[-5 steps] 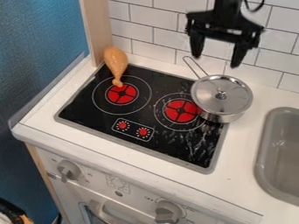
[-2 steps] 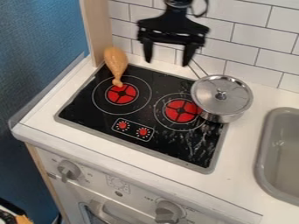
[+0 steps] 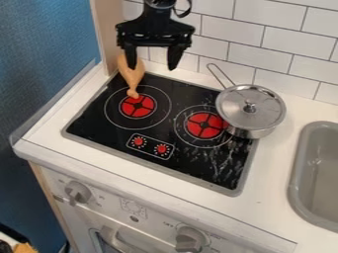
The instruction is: Move the drumstick chicken to the lower right of the stove
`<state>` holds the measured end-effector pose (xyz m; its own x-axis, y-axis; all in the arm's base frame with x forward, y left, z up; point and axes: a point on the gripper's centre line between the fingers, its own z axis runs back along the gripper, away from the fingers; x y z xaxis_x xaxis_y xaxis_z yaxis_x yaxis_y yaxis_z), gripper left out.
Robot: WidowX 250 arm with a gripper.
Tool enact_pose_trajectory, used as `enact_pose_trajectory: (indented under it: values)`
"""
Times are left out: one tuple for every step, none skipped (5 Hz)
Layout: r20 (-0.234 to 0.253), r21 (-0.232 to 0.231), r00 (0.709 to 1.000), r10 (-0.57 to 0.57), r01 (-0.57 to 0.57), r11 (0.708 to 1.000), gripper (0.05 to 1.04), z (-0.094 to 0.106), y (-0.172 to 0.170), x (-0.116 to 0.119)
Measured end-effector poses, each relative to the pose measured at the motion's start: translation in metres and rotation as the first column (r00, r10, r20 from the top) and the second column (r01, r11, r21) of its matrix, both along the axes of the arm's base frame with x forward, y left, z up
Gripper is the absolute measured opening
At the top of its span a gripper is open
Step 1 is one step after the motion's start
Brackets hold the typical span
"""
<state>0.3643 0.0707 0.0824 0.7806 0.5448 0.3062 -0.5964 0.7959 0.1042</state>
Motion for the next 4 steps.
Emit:
enact_pose_trajectory:
  values:
    - [-0.024,-0.027,0.999,0.024,-0.025,0.999,1.001,-0.021,0.015,0.0]
    - [-0.046,-0.045,0.999,-0.004,0.002,0.999,1.001,-0.039,0.024,0.005]
    - [-0.049,-0.071,0.999,-0.003,0.0,0.997,1.001,-0.053,0.031,0.008]
    - [-0.072,-0.077,0.997,-0.018,0.013,0.997,1.001,-0.063,0.034,0.009]
